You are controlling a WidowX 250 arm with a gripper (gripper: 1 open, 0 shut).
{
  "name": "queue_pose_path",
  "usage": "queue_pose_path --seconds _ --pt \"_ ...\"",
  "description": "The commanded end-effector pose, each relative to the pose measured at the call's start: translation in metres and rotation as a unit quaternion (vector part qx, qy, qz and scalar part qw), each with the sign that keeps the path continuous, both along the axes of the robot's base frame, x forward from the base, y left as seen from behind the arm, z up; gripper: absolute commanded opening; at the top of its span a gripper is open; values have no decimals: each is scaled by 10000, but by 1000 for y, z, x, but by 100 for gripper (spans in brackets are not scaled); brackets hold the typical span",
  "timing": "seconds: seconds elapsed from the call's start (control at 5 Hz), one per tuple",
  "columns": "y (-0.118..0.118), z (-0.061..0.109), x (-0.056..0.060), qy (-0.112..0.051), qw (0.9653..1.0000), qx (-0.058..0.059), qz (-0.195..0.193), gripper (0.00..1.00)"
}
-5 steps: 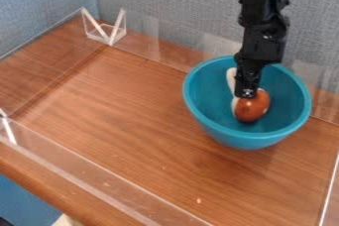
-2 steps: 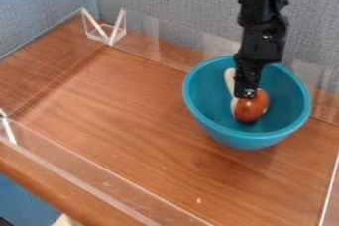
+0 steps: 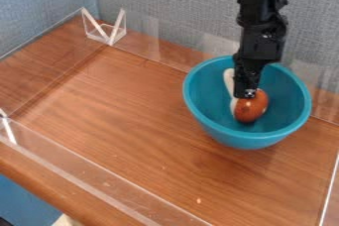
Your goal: Put the mushroom in the blue bowl
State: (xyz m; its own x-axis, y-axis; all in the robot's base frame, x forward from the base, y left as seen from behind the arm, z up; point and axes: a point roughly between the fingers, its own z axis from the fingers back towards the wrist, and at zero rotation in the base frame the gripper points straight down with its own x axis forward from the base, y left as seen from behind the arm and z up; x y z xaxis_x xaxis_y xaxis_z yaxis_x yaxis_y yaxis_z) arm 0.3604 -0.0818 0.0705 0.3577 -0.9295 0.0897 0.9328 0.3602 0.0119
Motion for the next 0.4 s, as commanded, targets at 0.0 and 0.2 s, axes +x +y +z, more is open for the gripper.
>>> queue_pose_path --seconds 0.0,0.2 --pt "4 26 9 -354 9992 -85 164 0" --pt "4 27 9 -350 9990 -94 243 0"
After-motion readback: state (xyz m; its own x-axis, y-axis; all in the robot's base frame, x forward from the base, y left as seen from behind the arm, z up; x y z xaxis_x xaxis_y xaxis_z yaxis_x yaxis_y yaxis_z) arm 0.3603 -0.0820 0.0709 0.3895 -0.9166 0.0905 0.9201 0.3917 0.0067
